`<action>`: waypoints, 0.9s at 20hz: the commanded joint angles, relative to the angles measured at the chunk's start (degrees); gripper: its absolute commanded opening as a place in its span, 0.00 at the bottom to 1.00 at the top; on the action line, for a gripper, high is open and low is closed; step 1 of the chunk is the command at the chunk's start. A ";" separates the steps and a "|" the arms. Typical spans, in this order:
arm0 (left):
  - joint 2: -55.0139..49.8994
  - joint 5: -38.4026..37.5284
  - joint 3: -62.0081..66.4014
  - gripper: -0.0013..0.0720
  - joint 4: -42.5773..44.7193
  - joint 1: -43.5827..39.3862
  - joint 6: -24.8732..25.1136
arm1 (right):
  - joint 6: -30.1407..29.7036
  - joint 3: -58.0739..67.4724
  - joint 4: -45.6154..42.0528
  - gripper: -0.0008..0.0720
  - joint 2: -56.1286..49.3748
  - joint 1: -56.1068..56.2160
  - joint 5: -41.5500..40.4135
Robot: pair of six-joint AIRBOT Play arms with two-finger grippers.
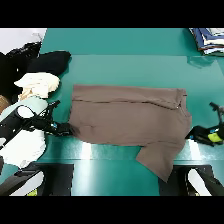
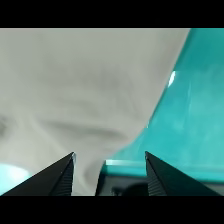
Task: Fold the shirts.
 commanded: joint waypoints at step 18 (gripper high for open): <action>7.41 -3.34 2.01 0.06 1.27 0.04 -0.17 | 3.91 -5.22 0.24 0.03 -0.31 13.49 -5.81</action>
